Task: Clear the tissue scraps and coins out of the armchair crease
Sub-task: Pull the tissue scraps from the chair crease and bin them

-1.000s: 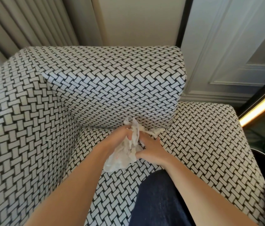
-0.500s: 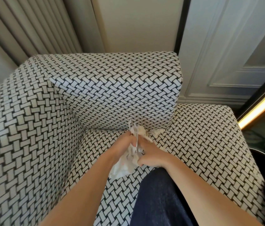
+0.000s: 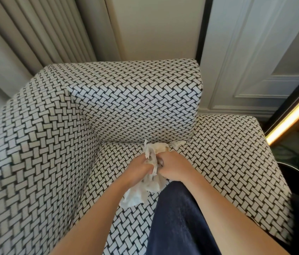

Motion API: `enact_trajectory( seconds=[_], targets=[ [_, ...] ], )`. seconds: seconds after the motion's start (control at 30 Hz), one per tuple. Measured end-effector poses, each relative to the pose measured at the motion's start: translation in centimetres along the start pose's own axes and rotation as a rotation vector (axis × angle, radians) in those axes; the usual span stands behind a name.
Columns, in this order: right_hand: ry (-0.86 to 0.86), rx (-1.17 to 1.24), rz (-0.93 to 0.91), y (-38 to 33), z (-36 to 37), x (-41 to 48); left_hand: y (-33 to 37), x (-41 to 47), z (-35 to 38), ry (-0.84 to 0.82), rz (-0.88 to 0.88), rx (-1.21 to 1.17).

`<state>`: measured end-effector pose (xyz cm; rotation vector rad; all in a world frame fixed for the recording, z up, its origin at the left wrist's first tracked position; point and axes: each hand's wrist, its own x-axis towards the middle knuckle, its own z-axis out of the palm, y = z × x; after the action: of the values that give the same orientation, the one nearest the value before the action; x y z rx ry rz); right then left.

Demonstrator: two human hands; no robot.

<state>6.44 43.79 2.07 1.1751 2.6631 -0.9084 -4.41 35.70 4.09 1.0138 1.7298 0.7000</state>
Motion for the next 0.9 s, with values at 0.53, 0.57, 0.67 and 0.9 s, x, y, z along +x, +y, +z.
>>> enact_trajectory(
  seconds=[0.53,0.57,0.67,0.9],
  targets=[
    [0.484,0.316,0.112,1.4,-0.8,-3.4,-2.2,-1.8,-3.5,0.294,-0.001,0.263],
    [0.508,0.347,0.120,1.6,-0.8,-3.5,-1.8,-1.8,-3.5,0.318,0.011,0.267],
    [0.581,0.458,0.122,2.1,-1.2,-4.4,-1.0,-1.4,-2.7,0.410,0.087,0.293],
    [0.625,0.557,0.079,3.5,-3.7,-6.5,0.4,0.2,-0.1,0.538,0.295,0.435]
  ],
)
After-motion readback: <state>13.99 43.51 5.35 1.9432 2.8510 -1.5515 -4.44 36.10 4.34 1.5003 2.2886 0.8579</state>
